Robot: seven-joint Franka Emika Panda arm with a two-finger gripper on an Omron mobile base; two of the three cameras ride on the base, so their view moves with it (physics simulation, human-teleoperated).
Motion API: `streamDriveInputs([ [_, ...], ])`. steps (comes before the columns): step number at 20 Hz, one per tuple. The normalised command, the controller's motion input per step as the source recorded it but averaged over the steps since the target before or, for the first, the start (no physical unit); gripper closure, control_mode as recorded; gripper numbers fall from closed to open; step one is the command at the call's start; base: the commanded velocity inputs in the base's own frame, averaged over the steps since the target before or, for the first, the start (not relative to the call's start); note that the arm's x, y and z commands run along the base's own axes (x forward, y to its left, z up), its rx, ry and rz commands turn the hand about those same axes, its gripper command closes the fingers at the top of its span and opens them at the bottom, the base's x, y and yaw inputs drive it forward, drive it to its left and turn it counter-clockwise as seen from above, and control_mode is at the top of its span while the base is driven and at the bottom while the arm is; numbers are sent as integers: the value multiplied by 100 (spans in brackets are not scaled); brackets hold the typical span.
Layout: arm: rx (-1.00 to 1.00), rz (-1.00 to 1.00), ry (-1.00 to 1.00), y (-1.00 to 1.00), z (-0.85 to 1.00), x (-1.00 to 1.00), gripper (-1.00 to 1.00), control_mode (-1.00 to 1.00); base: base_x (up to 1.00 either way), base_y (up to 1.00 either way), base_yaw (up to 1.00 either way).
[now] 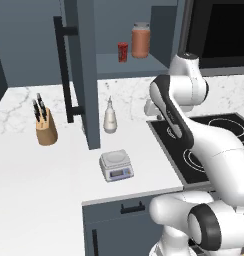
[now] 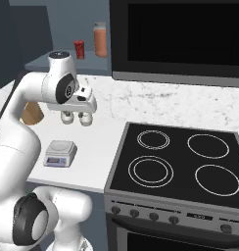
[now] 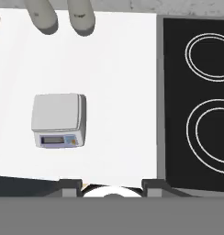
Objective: Pick the yogurt and place it on the digital scale for weighing, and close the cabinet.
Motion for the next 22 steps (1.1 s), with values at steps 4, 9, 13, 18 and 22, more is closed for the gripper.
streamDriveInputs([
  [4, 0, 0, -5, 1, 0, -24, -100, -100, 0, 0, 0],
  [9, 0, 1, -19, 16, 2, -59, -100, -100, 0, 0, 0],
  [13, 0, 4, -47, 23, 22, -58, -100, -100, 0, 0, 0],
  [18, 0, 5, -47, 17, 39, -45, -100, -100, 0, 0, 0],
  [22, 0, 3, -41, 5, 53, -56, -100, -100, 0, 0, 0],
])
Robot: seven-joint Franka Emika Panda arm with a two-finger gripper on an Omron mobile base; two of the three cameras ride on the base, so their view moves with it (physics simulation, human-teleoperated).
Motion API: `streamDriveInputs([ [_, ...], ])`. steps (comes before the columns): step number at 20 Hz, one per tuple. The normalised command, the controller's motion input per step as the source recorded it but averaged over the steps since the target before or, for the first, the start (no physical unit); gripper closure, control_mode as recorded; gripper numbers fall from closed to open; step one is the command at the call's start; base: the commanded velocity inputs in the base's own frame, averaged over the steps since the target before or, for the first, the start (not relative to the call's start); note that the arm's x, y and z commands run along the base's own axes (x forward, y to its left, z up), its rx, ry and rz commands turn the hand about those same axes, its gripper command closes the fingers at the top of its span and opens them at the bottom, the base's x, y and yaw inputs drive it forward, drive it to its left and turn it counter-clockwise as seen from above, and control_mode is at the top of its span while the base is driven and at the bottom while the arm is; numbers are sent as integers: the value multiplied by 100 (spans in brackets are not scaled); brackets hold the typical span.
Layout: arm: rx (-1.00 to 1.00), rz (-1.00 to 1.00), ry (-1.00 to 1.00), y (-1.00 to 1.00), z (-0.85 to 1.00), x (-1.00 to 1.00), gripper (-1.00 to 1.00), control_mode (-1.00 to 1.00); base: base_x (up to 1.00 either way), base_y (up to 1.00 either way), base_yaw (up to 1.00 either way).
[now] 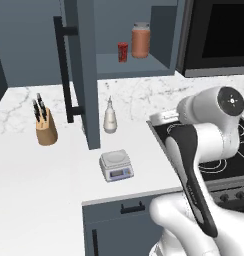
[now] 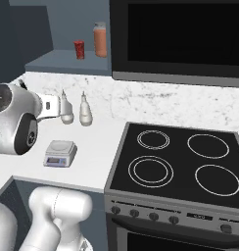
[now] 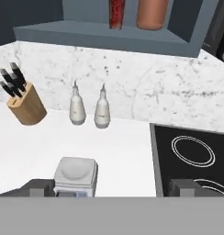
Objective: Pick the yogurt and place it on the digital scale for weighing, and close the cabinet.
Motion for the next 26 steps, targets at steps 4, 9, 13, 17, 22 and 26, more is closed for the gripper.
streamDriveInputs([
  [4, 0, 1, -35, 6, 73, -46, -100, -100, 0, 0, 0],
  [9, 0, 0, -27, 3, 83, -26, -100, -100, 0, 0, 0],
  [13, 0, 0, -22, 0, 84, -14, -100, -100, 0, 0, 0],
  [17, 1, 4, -12, 0, 71, -6, -100, -100, 0, 0, 0],
  [22, 5, 4, 2, 0, 39, 2, -100, -100, 0, 0, 0],
  [26, 1, 1, 6, 2, 0, 43, -100, -100, 0, 0, 0],
])
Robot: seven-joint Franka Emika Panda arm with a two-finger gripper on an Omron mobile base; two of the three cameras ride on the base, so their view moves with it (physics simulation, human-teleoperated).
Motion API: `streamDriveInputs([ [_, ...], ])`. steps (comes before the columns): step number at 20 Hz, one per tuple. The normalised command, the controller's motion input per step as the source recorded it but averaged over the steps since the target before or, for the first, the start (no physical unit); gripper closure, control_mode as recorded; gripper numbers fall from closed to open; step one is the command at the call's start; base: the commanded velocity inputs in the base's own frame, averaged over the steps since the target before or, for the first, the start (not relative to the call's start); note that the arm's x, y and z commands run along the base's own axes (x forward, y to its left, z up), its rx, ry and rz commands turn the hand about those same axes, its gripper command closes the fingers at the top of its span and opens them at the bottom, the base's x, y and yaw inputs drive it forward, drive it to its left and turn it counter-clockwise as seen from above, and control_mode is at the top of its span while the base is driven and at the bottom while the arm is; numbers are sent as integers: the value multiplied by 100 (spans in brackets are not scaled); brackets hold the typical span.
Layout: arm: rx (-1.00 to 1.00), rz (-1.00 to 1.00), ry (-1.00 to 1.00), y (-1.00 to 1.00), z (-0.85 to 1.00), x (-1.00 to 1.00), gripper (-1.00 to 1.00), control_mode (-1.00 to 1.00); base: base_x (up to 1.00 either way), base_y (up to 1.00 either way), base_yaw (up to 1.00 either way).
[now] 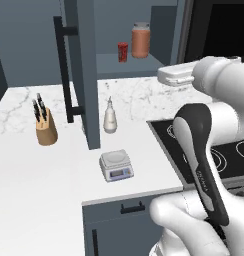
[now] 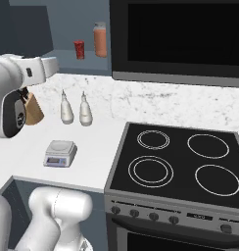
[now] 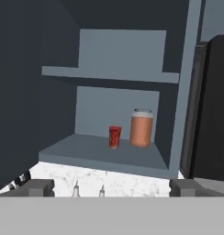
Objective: Pick the yogurt and place it on the digital scale for weighing, and close the cabinet.
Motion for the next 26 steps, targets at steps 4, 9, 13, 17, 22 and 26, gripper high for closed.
streamDriveInputs([
  [4, 0, 0, 4, 11, 0, 51, -100, -100, 0, 0, 0],
  [9, 0, 0, 0, 13, -5, 47, -100, -100, 0, 0, 0],
  [13, 0, 0, -2, 3, -15, 52, -100, -100, 0, 0, 0],
  [17, 0, 0, 0, 0, -28, 55, -100, -100, 0, 0, 0],
  [22, 0, 0, 0, 0, -12, 51, -100, -100, 0, 0, 0],
  [26, 0, 0, 0, 2, 0, 49, -100, -100, 0, 0, 0],
])
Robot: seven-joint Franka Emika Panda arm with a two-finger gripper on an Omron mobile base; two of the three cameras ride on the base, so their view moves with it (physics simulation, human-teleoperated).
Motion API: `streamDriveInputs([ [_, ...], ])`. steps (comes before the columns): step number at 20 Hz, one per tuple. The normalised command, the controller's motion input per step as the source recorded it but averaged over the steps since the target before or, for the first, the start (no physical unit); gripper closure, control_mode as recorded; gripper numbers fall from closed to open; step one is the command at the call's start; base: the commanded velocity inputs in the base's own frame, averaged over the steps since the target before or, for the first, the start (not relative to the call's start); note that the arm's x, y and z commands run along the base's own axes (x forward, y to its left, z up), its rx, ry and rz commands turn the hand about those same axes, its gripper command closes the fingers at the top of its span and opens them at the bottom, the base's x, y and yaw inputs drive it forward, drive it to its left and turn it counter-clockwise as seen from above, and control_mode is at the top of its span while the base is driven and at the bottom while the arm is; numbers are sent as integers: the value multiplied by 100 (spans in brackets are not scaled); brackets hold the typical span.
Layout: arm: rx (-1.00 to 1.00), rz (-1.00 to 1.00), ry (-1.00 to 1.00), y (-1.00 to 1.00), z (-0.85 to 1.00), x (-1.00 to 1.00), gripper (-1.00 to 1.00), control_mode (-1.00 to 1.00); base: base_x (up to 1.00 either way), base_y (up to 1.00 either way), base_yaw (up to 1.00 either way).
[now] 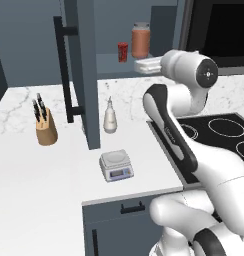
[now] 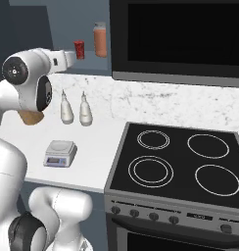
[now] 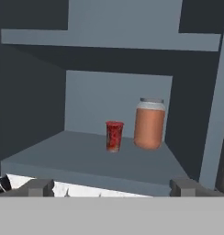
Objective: Pick the yogurt and place it on the digital scale for weighing, and close the cabinet.
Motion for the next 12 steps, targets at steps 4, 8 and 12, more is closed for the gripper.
streamDriveInputs([
  [4, 0, 0, 0, 5, 0, 49, -100, -100, 0, 0, 0],
  [8, 0, 0, 0, 2, 0, 45, -100, -100, 0, 0, 0],
  [12, 0, 0, 0, 2, 0, 46, -100, -100, 0, 0, 0],
])
